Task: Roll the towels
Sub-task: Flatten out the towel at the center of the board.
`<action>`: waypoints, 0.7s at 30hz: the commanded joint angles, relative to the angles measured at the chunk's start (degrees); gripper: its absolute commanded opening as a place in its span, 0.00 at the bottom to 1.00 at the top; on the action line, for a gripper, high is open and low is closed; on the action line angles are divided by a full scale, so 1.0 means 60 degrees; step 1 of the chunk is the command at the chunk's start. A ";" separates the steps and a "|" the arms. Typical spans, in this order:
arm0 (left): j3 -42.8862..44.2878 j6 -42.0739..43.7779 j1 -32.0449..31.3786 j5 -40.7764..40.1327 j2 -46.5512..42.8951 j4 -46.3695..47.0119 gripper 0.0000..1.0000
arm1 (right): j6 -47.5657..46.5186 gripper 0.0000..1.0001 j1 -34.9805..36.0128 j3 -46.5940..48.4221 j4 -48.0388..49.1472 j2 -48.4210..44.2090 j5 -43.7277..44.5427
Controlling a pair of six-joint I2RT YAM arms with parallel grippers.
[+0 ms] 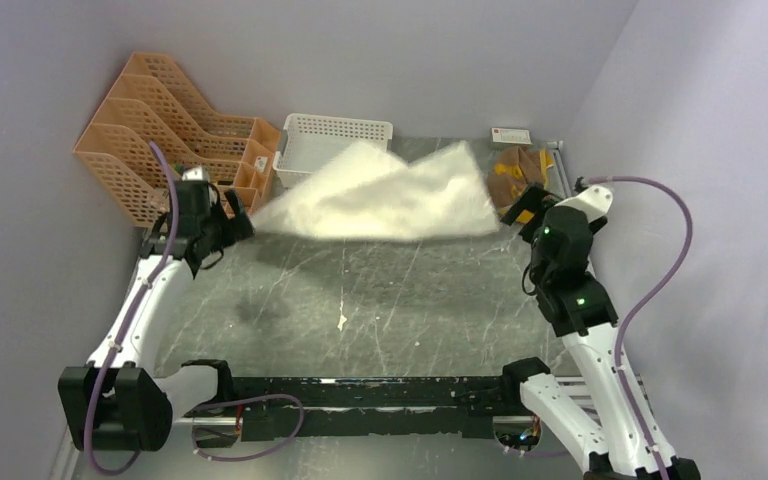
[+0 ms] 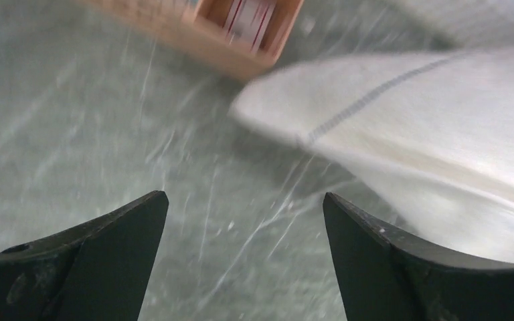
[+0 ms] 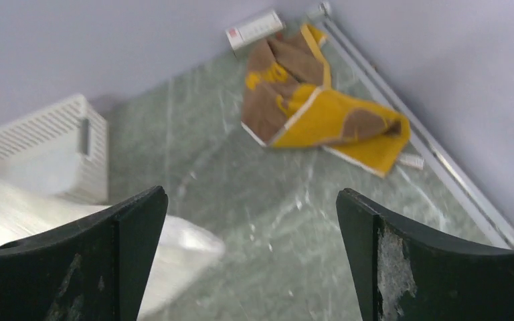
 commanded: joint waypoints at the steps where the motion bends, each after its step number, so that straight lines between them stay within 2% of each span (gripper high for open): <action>1: -0.0816 0.0035 -0.0014 0.0252 -0.0724 -0.0605 0.99 | 0.0560 1.00 0.0034 -0.0786 -0.0165 0.0100 0.0988; 6: 0.0114 0.0707 -0.0014 0.0700 0.0179 -0.0401 0.99 | 0.0355 1.00 0.0034 -0.0720 0.1490 0.1456 0.0738; 8: 0.0513 0.0794 -0.0026 0.1142 0.0948 -0.0252 0.99 | 0.0190 1.00 0.0034 -0.0636 0.2163 0.2380 -0.0076; 10: 0.0931 0.0800 -0.0149 0.1507 0.1732 0.0048 0.99 | -0.0348 1.00 0.0035 -0.0318 0.2819 0.3672 -0.1615; 12: 0.1499 0.1131 -0.0382 0.1424 0.2503 -0.0021 0.96 | -0.0924 1.00 0.0066 0.0506 0.2596 0.5301 -0.4155; 14: 0.2032 0.1338 -0.0607 0.1212 0.3061 -0.0234 0.95 | -0.1301 0.95 0.0320 0.1459 0.1903 0.6802 -0.5250; 18: 0.2318 0.1713 -0.0761 0.0890 0.3439 -0.0346 0.95 | -0.2219 0.87 0.1253 0.1960 0.1121 0.8101 -0.5330; 21: 0.2177 0.1933 -0.0765 0.0656 0.3497 -0.0396 0.95 | -0.2522 0.74 0.1592 0.1843 0.0732 0.8402 -0.5611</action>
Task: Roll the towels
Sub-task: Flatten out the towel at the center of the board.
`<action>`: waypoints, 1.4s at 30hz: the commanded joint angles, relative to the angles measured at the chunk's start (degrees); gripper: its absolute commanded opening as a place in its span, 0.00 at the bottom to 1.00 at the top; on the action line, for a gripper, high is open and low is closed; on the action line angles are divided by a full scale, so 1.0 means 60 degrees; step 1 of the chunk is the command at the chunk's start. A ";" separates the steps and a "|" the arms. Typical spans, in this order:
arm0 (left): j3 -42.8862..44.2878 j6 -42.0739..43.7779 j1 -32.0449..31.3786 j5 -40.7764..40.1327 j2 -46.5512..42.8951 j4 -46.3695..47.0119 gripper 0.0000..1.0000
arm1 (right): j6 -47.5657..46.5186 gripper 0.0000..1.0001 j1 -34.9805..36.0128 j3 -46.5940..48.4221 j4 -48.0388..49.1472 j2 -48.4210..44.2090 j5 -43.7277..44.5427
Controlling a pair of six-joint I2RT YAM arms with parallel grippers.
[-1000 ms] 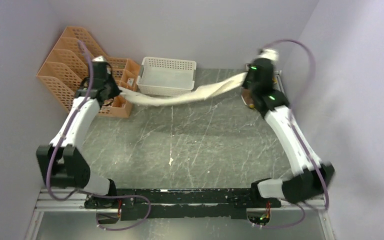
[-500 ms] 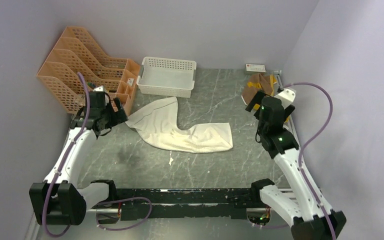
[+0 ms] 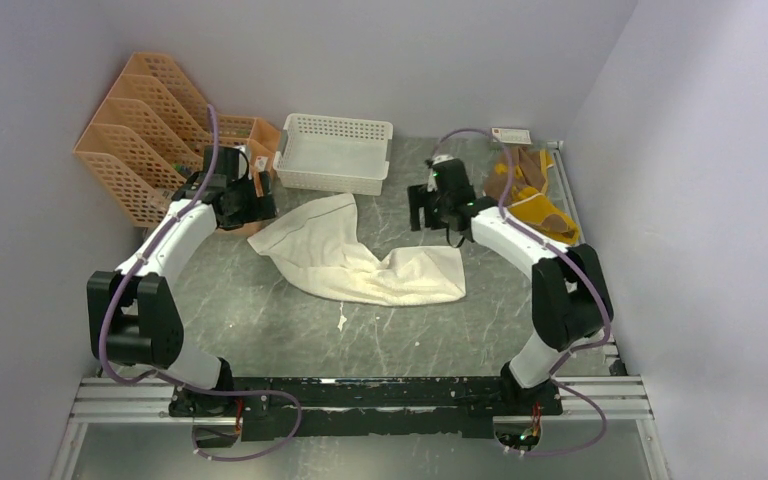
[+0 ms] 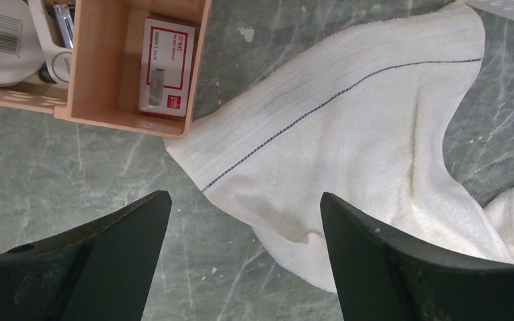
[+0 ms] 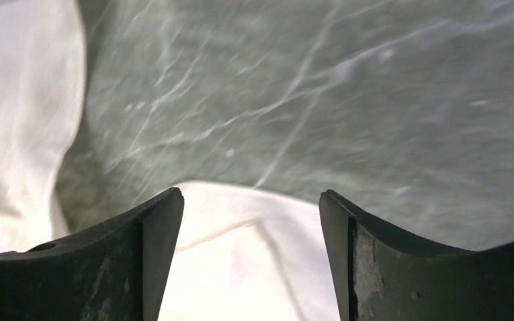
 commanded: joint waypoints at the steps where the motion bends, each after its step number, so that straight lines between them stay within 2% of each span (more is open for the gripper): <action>1: 0.0178 0.0620 -0.0033 -0.0288 -0.0026 -0.0057 0.94 | -0.0947 0.71 0.0460 0.0002 -0.0828 0.0074 -0.1195; 5: -0.0051 0.0749 -0.0033 -0.0288 -0.0017 -0.0073 0.94 | -0.1084 0.67 0.0538 -0.0355 -0.1151 0.0266 -0.1753; 9: -0.0101 0.0803 -0.0034 -0.0411 -0.0030 -0.0101 0.93 | -0.1018 0.60 0.0545 -0.0568 -0.1431 0.0502 -0.1474; 23: -0.0156 0.0771 -0.0033 -0.0241 0.0249 -0.0154 0.93 | -0.0993 0.55 0.0544 -0.0760 -0.1205 0.1328 -0.1790; 24: -0.0211 0.0754 -0.0033 -0.0198 0.0273 -0.0128 0.93 | -0.1009 0.53 0.0545 -0.0693 -0.1207 0.1391 -0.1741; 30: -0.0520 0.0744 -0.0018 -0.0255 0.0364 -0.0076 0.92 | -0.1055 0.19 0.0545 -0.0442 -0.1446 0.1472 -0.1307; 32: -0.0601 0.0748 -0.0007 -0.0294 0.0354 -0.0052 0.93 | -0.1092 0.00 0.0545 -0.0439 -0.1487 0.1355 -0.1240; 37: -0.0668 0.0670 0.0039 -0.0297 0.0541 -0.0050 0.93 | -0.0997 0.00 0.0545 -0.0137 -0.1954 0.0728 -0.0675; 42: -0.0660 0.0442 0.0167 -0.0535 0.1083 -0.0110 0.93 | -0.0744 0.00 0.0482 0.0290 -0.2334 -0.0661 0.1090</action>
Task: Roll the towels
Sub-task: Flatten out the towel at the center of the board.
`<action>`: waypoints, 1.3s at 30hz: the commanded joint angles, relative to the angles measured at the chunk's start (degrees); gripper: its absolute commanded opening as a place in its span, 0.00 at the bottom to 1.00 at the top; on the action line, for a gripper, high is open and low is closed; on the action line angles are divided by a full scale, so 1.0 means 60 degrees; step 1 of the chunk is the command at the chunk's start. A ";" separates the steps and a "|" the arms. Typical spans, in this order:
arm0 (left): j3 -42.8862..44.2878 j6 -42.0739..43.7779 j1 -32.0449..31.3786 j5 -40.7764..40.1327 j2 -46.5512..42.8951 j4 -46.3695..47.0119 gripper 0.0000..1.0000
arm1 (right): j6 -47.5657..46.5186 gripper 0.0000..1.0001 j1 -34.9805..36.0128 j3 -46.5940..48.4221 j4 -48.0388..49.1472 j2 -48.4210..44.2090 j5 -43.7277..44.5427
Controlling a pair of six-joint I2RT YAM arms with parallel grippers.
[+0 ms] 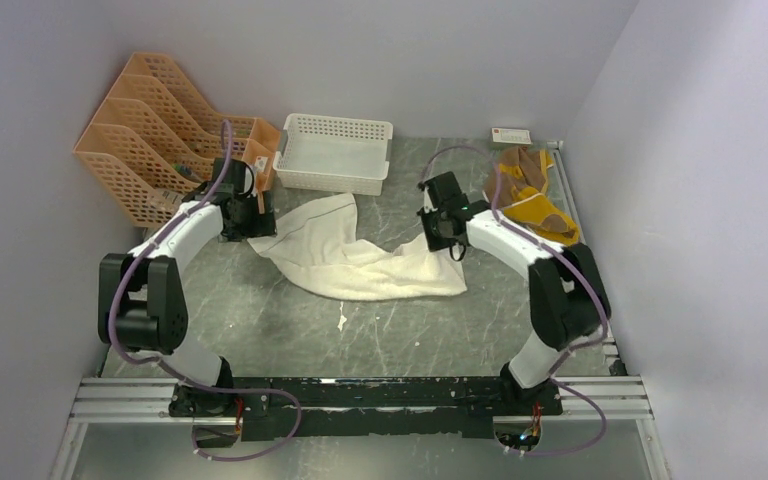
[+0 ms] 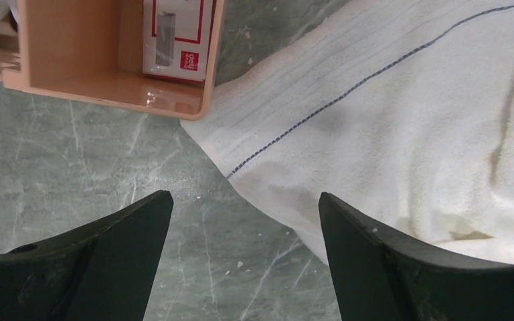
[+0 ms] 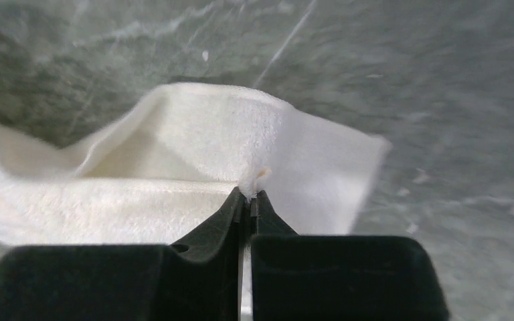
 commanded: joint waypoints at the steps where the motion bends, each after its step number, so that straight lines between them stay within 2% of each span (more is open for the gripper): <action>1: -0.0035 -0.0221 0.0145 -0.0289 0.0560 -0.0026 0.93 | 0.0246 0.00 -0.0091 0.0626 -0.0324 -0.1590 0.1856; 5: 0.0056 -0.0390 0.0209 -0.0294 0.0971 -0.0064 0.93 | 0.0522 0.00 -0.0306 0.0452 -0.0176 -0.2341 0.2492; 9: 0.0003 -0.0597 0.0209 -0.0257 0.1322 -0.0053 0.91 | 0.0562 0.00 -0.0445 0.0353 -0.0250 -0.2540 0.2402; 15: -0.0395 -0.1790 -0.0146 -0.0410 0.1639 0.0281 0.88 | 0.0655 0.00 -0.0460 0.0051 -0.0198 -0.2572 0.2246; 17: -0.0651 -0.2250 -0.0266 -0.0673 0.1752 0.0544 0.84 | 0.0635 0.00 -0.0462 -0.0026 -0.0175 -0.2613 0.2223; 20: -0.0936 -0.2795 -0.0296 -0.0968 0.1912 0.0951 0.72 | 0.0632 0.00 -0.0463 -0.0121 -0.0150 -0.2698 0.2143; 26: -0.0863 -0.3539 -0.0305 -0.1830 0.2023 0.1274 0.58 | 0.0682 0.00 -0.0459 -0.0312 -0.0114 -0.2761 0.1923; 33: -0.0739 -0.3793 -0.0303 -0.2062 0.2423 0.1597 0.51 | 0.0682 0.00 -0.0463 -0.0355 -0.0106 -0.2885 0.1929; 35: -0.0788 -0.3839 -0.0303 -0.2091 0.2534 0.1770 0.46 | 0.0696 0.00 -0.0463 -0.0345 -0.0132 -0.2900 0.1919; 36: -0.0799 -0.3844 -0.0303 -0.2093 0.2601 0.1843 0.40 | 0.0701 0.00 -0.0461 -0.0345 -0.0137 -0.2917 0.1929; 39: -0.0746 -0.3766 -0.0303 -0.2088 0.2822 0.1975 0.08 | 0.0765 0.00 -0.0455 -0.0434 -0.0090 -0.3041 0.2038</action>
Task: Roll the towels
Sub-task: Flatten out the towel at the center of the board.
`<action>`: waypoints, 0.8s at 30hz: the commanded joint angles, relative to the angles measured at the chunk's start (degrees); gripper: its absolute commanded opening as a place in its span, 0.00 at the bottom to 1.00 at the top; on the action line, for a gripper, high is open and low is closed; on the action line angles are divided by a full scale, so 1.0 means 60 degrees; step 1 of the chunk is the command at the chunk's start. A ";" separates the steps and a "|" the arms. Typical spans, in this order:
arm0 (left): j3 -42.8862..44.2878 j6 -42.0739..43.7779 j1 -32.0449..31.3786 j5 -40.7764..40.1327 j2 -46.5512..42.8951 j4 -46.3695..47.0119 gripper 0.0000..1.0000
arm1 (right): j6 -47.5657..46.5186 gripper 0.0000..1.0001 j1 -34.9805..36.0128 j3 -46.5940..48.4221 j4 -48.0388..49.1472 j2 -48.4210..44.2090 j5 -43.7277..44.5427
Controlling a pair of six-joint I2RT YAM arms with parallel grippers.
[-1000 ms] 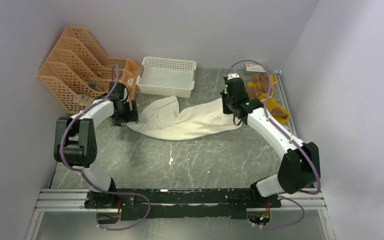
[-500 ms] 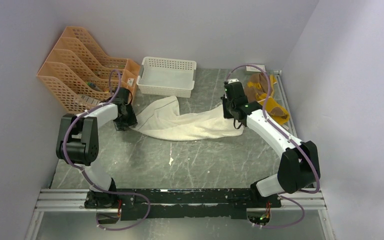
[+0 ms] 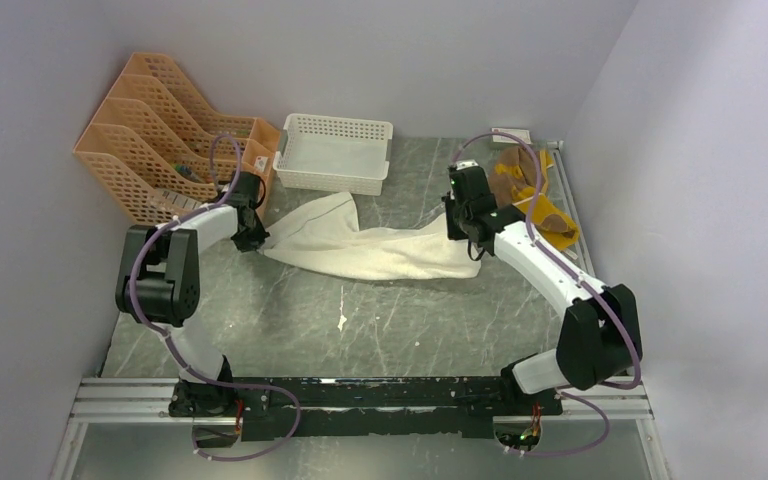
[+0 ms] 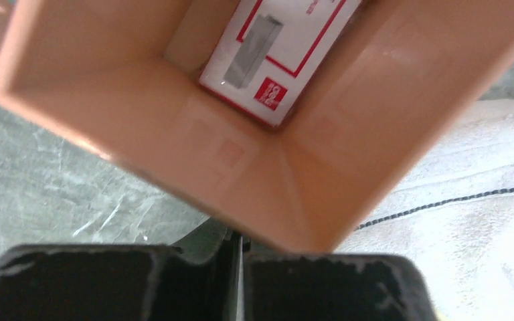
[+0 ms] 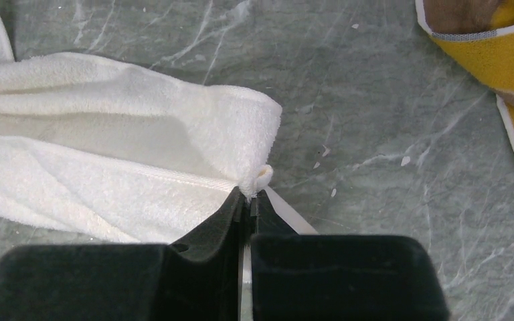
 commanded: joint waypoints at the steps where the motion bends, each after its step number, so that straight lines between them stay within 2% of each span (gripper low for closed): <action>1: -0.0202 -0.0143 -0.0034 0.0136 0.1048 0.0868 0.07 | 0.0198 0.00 -0.0032 -0.0160 0.0192 -0.0423 0.0252; 5: -0.0059 -0.0084 -0.0034 0.0285 0.0991 0.0867 0.07 | 0.0293 0.00 -0.0078 -0.0266 0.0182 -0.0597 0.0778; 7: 0.0080 0.0066 -0.0033 0.0440 0.0400 0.0765 0.07 | 0.0420 0.05 -0.0187 -0.0162 0.0023 -0.0663 0.0999; 9: 0.0516 0.0374 -0.0033 0.0445 0.0006 0.0330 0.07 | 0.0531 0.15 -0.0267 -0.0139 -0.0021 -0.0770 0.1122; 14: 0.1774 0.1410 -0.0034 0.0634 -0.0501 -0.0940 0.07 | 0.0928 0.18 -0.0616 -0.0170 -0.0119 -0.0786 0.1190; 17: 0.2080 0.1779 -0.0034 0.1162 -0.0655 -0.1304 0.07 | 0.0875 0.00 -0.0661 -0.0279 0.0089 -0.0813 0.0847; 24: 0.1551 0.2025 -0.0034 0.1251 -0.1204 -0.1480 0.07 | 0.0896 0.00 -0.0675 -0.0574 0.0603 -0.0973 0.0476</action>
